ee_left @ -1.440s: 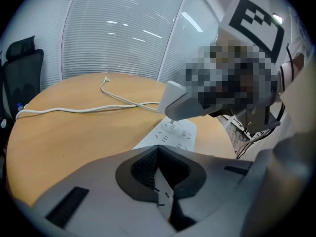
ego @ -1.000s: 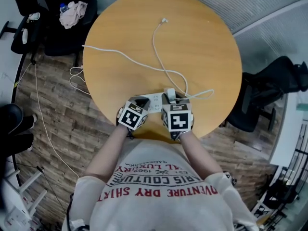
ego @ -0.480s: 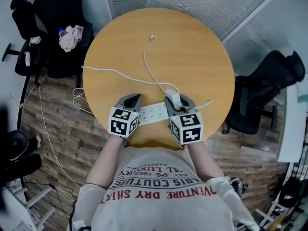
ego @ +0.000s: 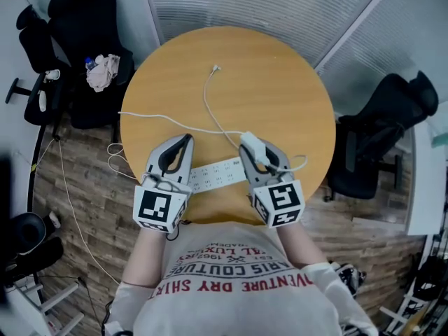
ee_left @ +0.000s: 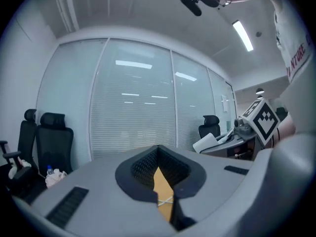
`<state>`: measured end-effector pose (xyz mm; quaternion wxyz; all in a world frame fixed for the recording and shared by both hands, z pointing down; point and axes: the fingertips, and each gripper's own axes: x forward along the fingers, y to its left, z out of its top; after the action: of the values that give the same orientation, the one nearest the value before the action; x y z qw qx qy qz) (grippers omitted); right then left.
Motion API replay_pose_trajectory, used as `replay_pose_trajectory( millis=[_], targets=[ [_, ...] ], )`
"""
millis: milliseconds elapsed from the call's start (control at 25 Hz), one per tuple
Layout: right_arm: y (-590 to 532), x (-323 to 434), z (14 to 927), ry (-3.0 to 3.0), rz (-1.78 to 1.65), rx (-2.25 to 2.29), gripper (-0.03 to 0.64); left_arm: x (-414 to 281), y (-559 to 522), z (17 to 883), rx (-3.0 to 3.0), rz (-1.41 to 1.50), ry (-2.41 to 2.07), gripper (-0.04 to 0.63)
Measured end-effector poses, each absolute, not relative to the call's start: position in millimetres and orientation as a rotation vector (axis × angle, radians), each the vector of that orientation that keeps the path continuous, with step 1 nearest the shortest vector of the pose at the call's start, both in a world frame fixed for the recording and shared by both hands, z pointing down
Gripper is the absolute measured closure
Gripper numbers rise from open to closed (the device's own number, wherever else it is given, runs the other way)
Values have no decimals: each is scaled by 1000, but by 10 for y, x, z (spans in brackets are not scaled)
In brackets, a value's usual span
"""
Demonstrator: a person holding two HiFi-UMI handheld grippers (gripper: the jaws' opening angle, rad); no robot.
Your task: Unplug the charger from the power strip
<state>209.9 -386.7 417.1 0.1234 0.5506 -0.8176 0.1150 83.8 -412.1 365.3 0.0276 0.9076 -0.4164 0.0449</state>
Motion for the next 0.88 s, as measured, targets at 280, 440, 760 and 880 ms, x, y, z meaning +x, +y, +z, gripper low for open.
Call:
replay_pose_trajectory(
  millis=[280, 440, 760, 880],
  targets=[
    [-3777, 2054, 3921, -2495, 224, 1572, 462, 857, -3962, 3394, 2874, 22, -1285, 563],
    [-3770, 2070, 3924, -2496, 233, 1580, 463, 812, -3990, 3444, 2869, 51, -1302, 563],
    [-3797, 2094, 3945, -2488, 247, 1589, 462, 811, -3997, 3546, 2856, 99, -1283, 563],
    [-3796, 2106, 3933, -2487, 236, 1593, 462, 846, -3969, 3536, 2850, 85, -1265, 563]
  ],
)
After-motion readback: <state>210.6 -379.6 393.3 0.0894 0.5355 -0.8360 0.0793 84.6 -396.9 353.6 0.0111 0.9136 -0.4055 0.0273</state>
